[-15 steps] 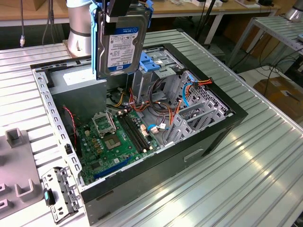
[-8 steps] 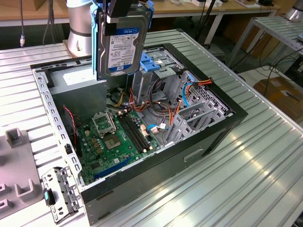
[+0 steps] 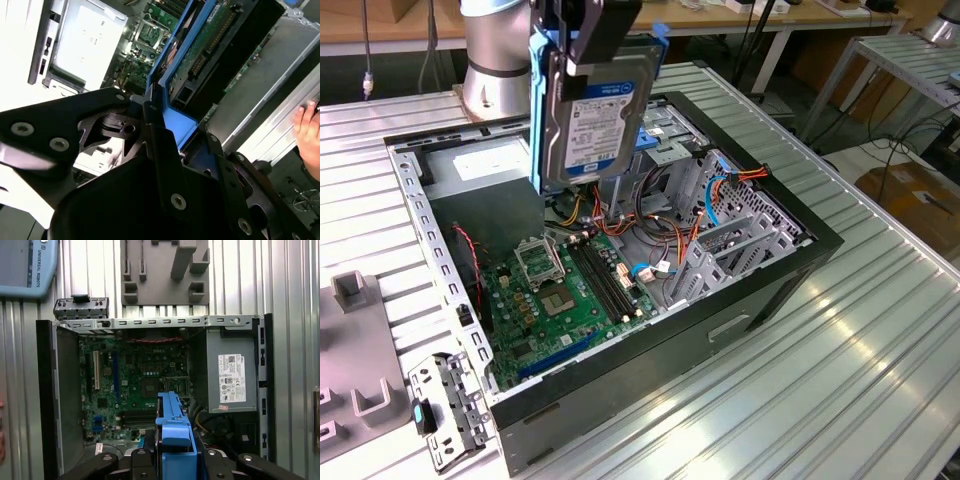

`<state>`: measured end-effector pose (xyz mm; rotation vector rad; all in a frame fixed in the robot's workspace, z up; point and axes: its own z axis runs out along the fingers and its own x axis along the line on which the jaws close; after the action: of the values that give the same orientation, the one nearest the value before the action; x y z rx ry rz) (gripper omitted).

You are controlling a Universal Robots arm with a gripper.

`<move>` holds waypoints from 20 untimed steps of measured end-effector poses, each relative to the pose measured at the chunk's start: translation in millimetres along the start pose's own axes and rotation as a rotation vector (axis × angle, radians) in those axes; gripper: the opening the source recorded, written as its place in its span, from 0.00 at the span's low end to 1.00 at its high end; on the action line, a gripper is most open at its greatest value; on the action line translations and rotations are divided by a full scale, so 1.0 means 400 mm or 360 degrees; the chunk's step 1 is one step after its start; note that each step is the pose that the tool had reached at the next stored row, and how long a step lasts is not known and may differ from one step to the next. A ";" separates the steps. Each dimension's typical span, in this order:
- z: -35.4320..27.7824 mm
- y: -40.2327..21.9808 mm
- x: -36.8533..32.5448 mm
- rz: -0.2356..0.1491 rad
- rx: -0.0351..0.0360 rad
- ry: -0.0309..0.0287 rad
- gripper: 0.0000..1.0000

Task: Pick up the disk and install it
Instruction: 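Insert the disk into the insertion slot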

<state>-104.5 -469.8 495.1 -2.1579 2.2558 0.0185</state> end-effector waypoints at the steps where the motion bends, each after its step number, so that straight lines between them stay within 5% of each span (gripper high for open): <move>1: 0.002 0.000 0.009 0.0000 0.0003 -0.00002 0.37; 8: 0.014 -0.010 0.070 0.0000 0.0011 0.00002 0.37; 14: 0.022 -0.055 0.077 0.0000 0.0011 0.00059 0.37; 16: 0.024 -0.081 0.076 0.0000 0.0011 0.00075 0.37; 20: 0.026 -0.097 0.075 0.0000 0.0011 0.00099 0.37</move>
<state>-67.1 -501.3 484.2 -2.1578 2.2554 0.0038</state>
